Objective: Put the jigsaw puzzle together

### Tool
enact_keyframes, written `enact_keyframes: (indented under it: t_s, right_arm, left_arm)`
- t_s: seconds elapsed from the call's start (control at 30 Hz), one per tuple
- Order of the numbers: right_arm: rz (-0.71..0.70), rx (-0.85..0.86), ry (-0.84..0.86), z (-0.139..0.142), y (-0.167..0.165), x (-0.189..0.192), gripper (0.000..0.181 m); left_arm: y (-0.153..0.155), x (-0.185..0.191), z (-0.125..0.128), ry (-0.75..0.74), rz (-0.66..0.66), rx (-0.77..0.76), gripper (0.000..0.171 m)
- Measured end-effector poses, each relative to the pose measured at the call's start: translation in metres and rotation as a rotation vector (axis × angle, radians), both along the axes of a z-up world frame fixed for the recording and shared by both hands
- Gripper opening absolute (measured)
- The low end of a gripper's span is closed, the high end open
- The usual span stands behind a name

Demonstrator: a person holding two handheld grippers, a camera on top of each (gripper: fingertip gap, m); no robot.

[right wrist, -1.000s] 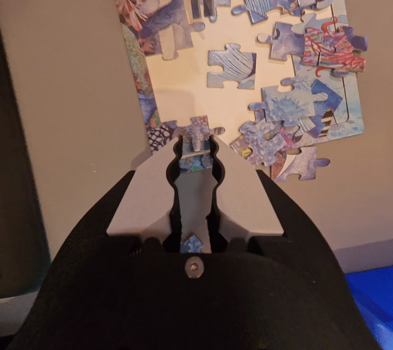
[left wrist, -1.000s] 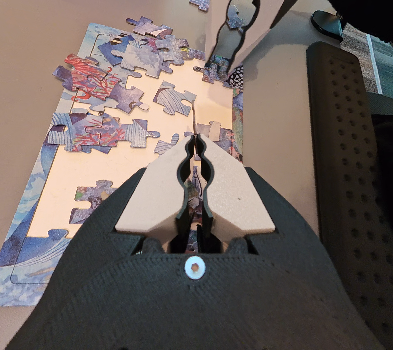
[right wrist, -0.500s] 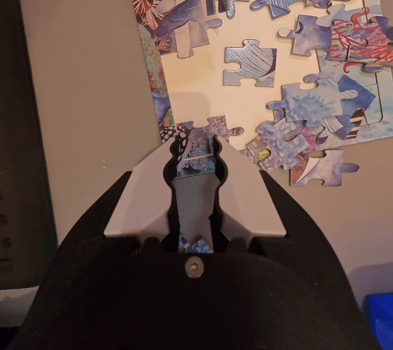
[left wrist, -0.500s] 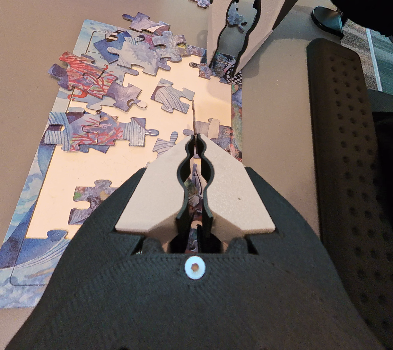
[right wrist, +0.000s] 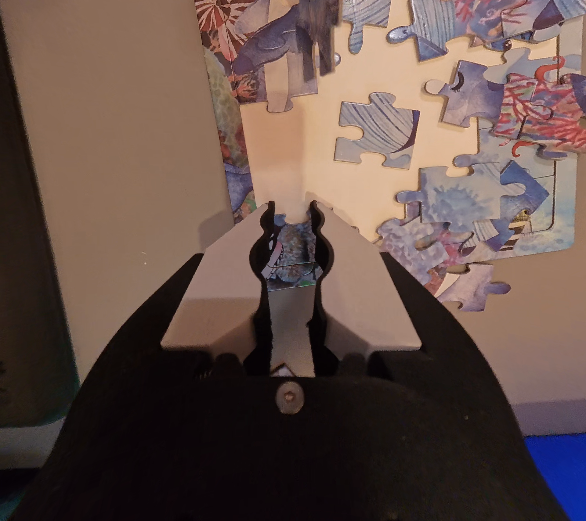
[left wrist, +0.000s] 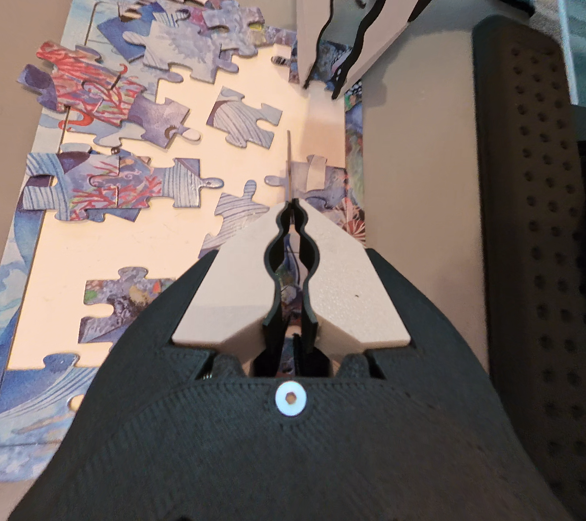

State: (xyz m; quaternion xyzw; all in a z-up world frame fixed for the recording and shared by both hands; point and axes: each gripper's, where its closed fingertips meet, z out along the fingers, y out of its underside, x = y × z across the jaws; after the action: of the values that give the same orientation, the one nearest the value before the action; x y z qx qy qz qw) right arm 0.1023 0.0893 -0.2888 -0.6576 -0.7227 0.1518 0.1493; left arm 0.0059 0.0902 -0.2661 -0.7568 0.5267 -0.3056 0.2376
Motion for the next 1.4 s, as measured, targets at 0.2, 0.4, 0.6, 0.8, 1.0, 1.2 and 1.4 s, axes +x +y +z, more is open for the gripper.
enact_keyframes:
  t_s: [0.2,0.4,0.6,0.8,1.0,1.2,1.4]
  right_arm:
    - [-0.005,-0.004,-0.043,0.0,0.0,0.007,0.018]
    - [-0.048,-0.001,0.015,0.012,0.006,0.01,0.017]
    - [-0.028,-0.008,0.008,0.002,0.003,0.015,0.004]
    - [-0.083,0.01,0.02,0.012,0.011,0.025,0.013]
    - [-0.147,-0.035,0.048,0.001,0.012,0.035,0.058]
    - [-0.158,-0.038,0.102,0.001,0.01,0.033,0.05]
    - [-0.234,-0.041,0.18,0.01,0.014,0.038,0.054]
  left_arm:
    - [-0.002,-0.003,-0.01,0.049,-0.008,-0.004,0.0]
    - [-0.002,-0.004,-0.01,0.047,-0.008,-0.009,0.0]
    - [-0.002,-0.005,-0.011,0.047,-0.012,-0.012,0.0]
    - [-0.003,-0.007,-0.011,0.051,-0.014,-0.019,0.0]
    - [-0.005,-0.012,-0.011,0.066,-0.021,-0.023,0.0]
    - [-0.006,-0.015,-0.012,0.074,-0.024,-0.03,0.0]
    - [-0.006,-0.018,-0.012,0.078,-0.025,-0.027,0.0]
